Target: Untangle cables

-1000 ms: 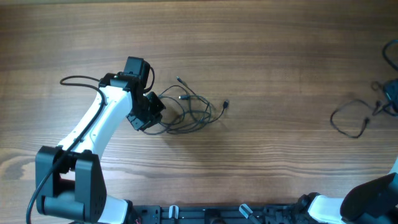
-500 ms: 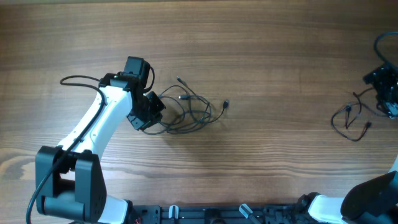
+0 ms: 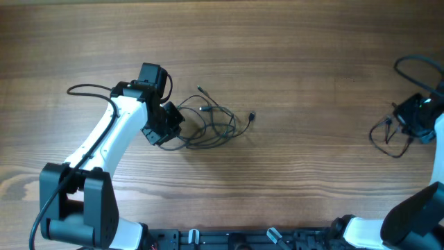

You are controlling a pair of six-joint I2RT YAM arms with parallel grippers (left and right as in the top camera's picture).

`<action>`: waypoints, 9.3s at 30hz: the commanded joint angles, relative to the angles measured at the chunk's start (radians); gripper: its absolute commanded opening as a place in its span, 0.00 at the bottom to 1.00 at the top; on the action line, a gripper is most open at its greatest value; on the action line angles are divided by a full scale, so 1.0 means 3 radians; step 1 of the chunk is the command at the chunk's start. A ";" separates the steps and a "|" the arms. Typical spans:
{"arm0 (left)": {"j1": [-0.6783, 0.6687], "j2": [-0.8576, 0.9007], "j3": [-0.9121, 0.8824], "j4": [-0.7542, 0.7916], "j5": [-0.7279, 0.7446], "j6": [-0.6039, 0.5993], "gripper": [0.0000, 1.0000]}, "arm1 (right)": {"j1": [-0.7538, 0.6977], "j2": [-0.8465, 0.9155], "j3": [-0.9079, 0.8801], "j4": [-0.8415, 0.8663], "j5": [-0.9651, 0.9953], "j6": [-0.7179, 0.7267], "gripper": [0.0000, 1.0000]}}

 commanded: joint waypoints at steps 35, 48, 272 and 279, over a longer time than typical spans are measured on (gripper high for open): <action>-0.0224 0.0015 0.0010 0.1080 0.1232 0.0516 0.04 | 0.0902 0.0056 -0.0847 0.1161 -0.2398 -0.0841 0.20; -0.0338 0.0015 0.0010 0.0594 -0.0125 0.0647 0.83 | 0.2684 0.0056 -0.0847 0.1208 -0.1876 -0.0130 0.56; 0.0158 0.0017 -0.0169 -0.0043 -0.0754 -0.0369 0.05 | 0.0469 -0.0004 0.2112 0.0413 -0.0946 -0.0567 0.04; 0.0158 0.0017 -0.0169 -0.0043 -0.0743 -0.0367 0.05 | 0.0247 0.0013 0.2336 0.0291 -0.0380 -0.0556 0.04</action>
